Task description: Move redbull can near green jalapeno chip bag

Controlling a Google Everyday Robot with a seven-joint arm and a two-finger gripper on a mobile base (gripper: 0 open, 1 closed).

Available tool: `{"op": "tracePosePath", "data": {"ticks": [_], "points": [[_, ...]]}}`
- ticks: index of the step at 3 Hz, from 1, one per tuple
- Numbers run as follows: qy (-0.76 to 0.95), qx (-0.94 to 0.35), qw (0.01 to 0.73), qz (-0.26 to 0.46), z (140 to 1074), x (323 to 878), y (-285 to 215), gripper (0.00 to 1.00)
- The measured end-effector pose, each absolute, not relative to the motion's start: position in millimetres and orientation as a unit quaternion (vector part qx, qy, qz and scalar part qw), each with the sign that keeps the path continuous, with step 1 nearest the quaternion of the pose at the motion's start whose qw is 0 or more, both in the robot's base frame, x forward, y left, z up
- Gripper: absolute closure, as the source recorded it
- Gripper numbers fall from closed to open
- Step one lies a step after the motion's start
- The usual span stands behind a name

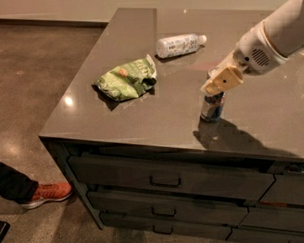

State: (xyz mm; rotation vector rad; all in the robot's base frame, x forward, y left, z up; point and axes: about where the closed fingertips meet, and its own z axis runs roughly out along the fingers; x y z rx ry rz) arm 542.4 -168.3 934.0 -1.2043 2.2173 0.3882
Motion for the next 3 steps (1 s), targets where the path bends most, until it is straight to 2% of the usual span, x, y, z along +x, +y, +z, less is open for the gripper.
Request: {"op": "tracePosePath", "data": {"ticks": [1,2,3], "points": [[0.815,-0.470,0.300,0.154,948.5,551.9,-147.2,0.87],[0.792,-0.493,0.316,0.174,961.8,564.9,-117.8,1.00],[0.772,-0.515,0.321,0.191,964.6,576.6,-89.0,1.00]]}}
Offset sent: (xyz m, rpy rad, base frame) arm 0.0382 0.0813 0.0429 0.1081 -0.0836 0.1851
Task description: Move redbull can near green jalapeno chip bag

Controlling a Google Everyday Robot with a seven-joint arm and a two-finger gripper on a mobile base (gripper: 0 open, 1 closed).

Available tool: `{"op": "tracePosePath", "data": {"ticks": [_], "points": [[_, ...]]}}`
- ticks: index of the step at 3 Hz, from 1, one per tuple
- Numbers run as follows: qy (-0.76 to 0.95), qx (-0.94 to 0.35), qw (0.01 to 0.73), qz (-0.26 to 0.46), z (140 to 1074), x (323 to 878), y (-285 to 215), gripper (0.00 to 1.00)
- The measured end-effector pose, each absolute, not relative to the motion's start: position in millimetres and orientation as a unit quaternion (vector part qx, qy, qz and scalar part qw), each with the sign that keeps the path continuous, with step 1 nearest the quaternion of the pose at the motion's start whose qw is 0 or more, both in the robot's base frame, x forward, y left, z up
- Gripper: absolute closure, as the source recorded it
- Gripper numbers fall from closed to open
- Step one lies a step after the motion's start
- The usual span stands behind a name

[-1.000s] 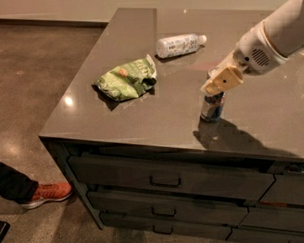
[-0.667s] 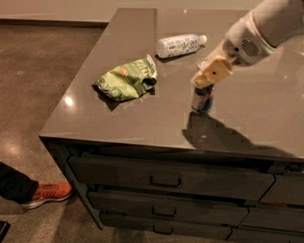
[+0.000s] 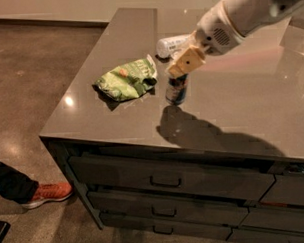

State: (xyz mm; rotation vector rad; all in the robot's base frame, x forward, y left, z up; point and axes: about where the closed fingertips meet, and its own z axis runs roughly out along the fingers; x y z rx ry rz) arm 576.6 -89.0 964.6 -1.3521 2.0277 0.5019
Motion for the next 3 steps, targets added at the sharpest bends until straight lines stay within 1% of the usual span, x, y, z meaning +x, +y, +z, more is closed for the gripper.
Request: {"op": "tracePosePath", "data": {"ticks": [2,3], "points": [[0.747,-0.547,0.311,0.214,947.5,598.5,-44.3,1.00],[0.737,-0.562,0.308,0.215,942.2,607.0,-26.2,0.86]]}}
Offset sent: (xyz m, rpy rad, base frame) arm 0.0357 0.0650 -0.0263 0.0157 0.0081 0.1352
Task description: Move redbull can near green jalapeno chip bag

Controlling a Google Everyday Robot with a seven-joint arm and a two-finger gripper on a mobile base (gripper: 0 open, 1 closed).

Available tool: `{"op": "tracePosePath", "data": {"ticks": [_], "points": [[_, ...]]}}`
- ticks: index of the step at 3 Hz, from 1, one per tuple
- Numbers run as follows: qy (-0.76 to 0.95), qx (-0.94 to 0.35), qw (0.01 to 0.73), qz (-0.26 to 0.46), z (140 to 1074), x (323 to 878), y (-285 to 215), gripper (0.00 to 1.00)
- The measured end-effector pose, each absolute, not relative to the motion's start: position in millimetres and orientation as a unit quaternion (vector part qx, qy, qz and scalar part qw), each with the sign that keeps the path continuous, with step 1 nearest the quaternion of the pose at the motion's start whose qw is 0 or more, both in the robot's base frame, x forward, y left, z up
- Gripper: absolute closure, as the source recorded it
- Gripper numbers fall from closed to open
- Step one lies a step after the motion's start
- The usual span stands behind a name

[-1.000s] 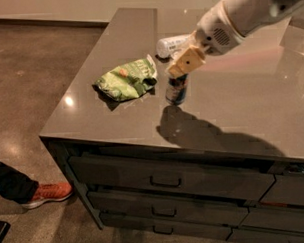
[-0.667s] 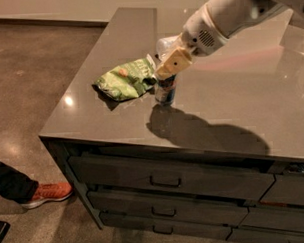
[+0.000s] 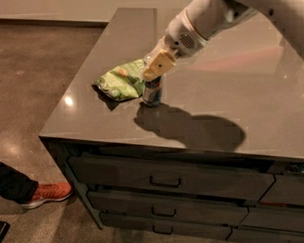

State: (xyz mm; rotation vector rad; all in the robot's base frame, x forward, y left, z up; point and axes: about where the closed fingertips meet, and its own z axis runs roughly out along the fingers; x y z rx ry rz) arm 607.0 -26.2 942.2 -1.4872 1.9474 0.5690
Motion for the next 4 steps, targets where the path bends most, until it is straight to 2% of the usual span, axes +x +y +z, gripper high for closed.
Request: {"op": "tracePosePath", "data": {"ticks": [2,3,4], "points": [[0.731,-0.574,0.302,0.215,936.0,612.5,-14.5,0.39],[0.730,-0.575,0.301,0.216,934.6,612.2,-11.9,0.08],[0.729,-0.576,0.300,0.216,933.8,612.1,-10.7,0.00]]}}
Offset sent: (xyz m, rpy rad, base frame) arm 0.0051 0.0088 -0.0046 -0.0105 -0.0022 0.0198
